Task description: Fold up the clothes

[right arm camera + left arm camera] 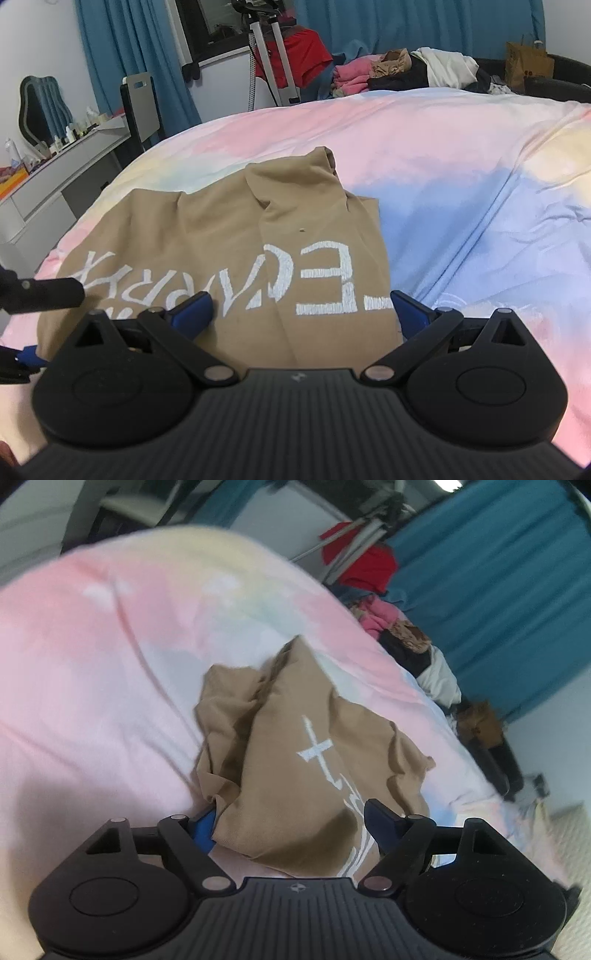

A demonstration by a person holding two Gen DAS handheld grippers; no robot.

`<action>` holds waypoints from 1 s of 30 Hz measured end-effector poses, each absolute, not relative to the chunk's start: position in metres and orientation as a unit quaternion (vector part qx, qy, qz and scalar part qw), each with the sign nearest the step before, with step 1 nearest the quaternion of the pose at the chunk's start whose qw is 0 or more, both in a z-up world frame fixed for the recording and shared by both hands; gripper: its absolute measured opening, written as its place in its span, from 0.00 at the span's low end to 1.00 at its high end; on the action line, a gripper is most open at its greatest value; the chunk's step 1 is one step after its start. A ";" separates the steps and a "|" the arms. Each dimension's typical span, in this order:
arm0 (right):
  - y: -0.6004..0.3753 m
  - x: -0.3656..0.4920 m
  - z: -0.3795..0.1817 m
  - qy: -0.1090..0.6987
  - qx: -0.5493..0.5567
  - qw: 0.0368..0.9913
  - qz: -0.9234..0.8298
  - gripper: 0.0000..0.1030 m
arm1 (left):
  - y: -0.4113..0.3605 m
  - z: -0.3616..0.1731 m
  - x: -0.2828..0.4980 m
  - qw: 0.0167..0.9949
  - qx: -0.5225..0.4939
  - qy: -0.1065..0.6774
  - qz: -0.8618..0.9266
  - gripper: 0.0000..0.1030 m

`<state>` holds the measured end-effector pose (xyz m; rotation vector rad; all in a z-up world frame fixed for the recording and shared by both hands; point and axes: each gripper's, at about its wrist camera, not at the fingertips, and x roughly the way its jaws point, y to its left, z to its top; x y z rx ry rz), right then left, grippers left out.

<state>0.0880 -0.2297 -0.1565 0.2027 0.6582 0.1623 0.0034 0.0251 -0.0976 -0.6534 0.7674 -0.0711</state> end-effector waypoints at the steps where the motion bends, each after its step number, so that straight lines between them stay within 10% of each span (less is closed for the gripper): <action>1: -0.230 0.088 -0.157 0.323 0.102 0.938 0.079 0.99 | 0.022 -0.094 0.001 0.883 -0.297 0.361 -0.037 0.79; 18: -0.231 0.087 -0.157 0.324 0.111 0.937 0.074 0.99 | -0.008 -0.086 -0.003 0.921 -0.156 0.356 -0.017 0.80; 27: -0.232 0.087 -0.158 0.324 0.115 0.936 0.076 0.99 | 0.057 -0.137 0.009 0.792 -0.433 0.428 -0.039 0.81; 30: -0.234 0.088 -0.158 0.325 0.121 0.935 0.077 0.99 | 0.071 -0.148 0.009 0.765 -0.490 0.417 -0.041 0.66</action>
